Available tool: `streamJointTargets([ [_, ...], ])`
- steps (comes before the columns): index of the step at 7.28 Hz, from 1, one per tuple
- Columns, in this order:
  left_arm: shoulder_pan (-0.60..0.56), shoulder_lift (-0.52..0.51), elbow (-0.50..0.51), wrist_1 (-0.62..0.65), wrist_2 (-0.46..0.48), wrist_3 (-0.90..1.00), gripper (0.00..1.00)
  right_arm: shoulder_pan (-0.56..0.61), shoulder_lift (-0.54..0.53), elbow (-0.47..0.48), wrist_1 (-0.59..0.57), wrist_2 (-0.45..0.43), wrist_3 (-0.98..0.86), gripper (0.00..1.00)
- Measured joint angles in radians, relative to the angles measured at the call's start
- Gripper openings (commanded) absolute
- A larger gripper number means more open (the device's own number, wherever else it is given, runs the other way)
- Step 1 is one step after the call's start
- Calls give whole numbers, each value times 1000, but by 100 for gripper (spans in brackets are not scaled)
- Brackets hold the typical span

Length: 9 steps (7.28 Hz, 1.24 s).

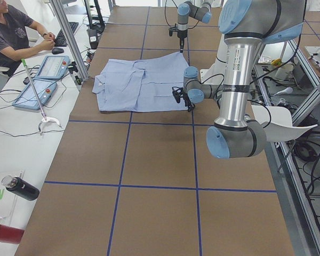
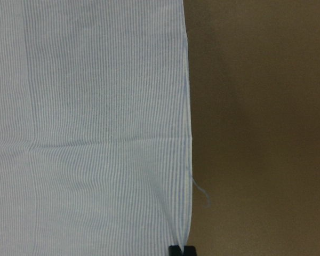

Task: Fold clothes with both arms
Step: 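Lower both grippers onto the hem corners nearest the robot and grasp them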

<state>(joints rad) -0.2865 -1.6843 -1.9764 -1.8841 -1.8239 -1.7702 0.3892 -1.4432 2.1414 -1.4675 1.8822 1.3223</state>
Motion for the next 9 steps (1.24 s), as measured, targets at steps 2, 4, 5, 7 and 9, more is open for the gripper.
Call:
streamJointTargets([
  [2, 15, 0, -34, 46, 0, 0, 6, 1, -2, 0, 0, 0, 0, 0],
  [4, 25, -1, -56, 75, 0, -2, 0, 1, -5, 0, 0, 0, 0, 0],
  [5, 27, -1, -58, 79, 0, -6, 0, 1, -6, -1, -1, 0, 0, 0],
  [7, 27, 0, -55, 80, -1, -10, 0, 1, -6, -2, 0, 0, 0, 0],
  [9, 27, 1, -57, 80, -3, -12, 0, 8, -8, 6, 0, 6, -1, 0],
])
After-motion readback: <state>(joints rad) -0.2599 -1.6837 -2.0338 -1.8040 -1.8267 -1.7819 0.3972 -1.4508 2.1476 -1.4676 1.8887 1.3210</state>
